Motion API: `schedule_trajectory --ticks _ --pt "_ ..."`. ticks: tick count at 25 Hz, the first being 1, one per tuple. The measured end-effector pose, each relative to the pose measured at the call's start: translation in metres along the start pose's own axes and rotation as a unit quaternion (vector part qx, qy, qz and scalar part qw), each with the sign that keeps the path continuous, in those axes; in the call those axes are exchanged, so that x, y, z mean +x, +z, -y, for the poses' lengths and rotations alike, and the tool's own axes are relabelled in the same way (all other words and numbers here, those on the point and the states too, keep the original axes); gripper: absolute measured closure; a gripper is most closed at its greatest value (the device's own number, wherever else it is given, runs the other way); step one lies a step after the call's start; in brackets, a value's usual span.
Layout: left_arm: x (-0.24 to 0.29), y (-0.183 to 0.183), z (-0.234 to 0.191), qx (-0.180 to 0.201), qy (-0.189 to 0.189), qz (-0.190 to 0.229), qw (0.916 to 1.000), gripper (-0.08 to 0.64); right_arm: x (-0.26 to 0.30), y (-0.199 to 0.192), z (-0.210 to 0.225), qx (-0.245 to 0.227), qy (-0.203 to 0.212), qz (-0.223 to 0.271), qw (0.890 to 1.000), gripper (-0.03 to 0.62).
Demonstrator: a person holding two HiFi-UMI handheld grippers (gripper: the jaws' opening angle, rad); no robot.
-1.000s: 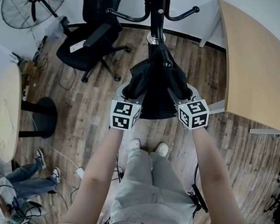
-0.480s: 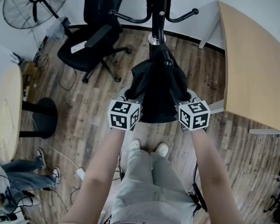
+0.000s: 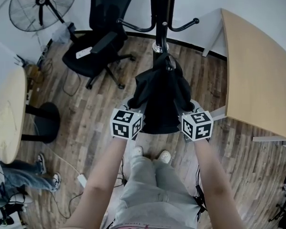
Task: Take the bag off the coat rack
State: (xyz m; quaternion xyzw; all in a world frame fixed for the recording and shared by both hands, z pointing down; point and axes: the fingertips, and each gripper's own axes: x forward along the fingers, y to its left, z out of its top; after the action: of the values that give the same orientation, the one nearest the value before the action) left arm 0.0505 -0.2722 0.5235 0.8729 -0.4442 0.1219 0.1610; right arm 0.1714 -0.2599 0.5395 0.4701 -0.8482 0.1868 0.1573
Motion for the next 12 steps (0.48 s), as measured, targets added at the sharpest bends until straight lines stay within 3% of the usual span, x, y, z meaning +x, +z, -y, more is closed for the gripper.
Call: schedule_trajectory --ticks 12 --pt "-0.031 0.021 0.017 0.000 0.012 0.022 0.9997 0.495 -0.028 0.017 -0.019 -0.004 0.003 0.016 1.000 0.546"
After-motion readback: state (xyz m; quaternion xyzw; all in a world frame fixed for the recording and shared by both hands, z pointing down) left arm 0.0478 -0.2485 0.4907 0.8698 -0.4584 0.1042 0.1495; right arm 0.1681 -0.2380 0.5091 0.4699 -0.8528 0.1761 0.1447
